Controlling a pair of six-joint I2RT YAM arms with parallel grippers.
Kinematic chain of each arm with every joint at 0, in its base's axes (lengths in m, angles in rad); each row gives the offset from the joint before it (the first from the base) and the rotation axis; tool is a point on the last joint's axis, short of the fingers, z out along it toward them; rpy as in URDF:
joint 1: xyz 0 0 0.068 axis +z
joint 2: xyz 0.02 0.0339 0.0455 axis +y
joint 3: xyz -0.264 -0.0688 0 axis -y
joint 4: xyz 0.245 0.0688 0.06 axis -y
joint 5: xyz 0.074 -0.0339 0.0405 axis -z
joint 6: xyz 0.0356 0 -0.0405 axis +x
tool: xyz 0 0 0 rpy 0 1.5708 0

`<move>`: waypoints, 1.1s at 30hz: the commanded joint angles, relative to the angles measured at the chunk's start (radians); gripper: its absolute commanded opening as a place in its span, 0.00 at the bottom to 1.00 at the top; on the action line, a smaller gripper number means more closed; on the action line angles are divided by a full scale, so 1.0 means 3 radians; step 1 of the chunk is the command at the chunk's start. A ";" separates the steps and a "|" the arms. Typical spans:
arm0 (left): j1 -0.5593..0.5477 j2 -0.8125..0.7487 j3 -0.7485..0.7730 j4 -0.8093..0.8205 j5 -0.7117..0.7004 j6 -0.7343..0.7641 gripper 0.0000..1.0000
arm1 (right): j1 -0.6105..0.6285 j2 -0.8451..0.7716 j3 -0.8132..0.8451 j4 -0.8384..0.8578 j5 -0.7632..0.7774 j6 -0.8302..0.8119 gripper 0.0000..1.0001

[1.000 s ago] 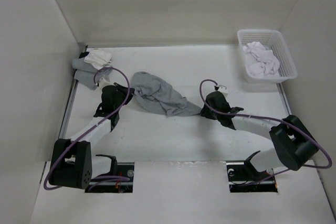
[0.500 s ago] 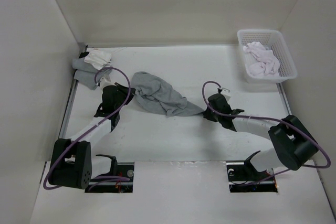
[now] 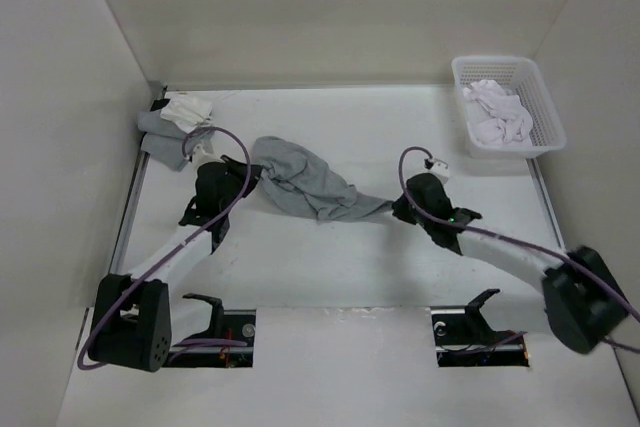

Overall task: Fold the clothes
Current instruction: Flatten the tank top out

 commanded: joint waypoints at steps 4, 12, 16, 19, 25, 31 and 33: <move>-0.0258 -0.0856 0.0818 -0.0384 -0.0201 -0.0027 0.00 | 0.0313 -0.1750 0.0802 -0.0727 0.0387 -0.0377 0.01; -0.0135 -0.1507 0.2081 -0.1044 -0.0222 -0.0011 0.00 | 0.1044 -0.2095 0.2398 -0.1045 0.0878 -0.1083 0.01; -0.0130 -0.1528 0.2470 -0.1259 -0.0207 0.0035 0.00 | 0.1473 -0.1997 0.2900 -0.1010 0.1144 -0.1415 0.02; -0.0125 -0.1579 0.2599 -0.1347 -0.0242 0.0091 0.00 | 0.1719 -0.1931 0.3080 -0.0984 0.1343 -0.1615 0.02; -0.0079 -0.1564 0.2706 -0.1373 -0.0416 0.0209 0.00 | 0.2062 -0.1824 0.3274 -0.0714 0.1605 -0.2090 0.03; -0.0033 -0.0834 0.2415 -0.1046 -0.0631 0.0250 0.00 | 0.1104 -0.1155 0.3244 -0.0462 0.1055 -0.2118 0.02; 0.0023 -0.0487 0.2374 -0.0918 -0.0682 0.0239 0.00 | 0.0450 -0.0859 0.3198 -0.0437 0.0468 -0.1735 0.01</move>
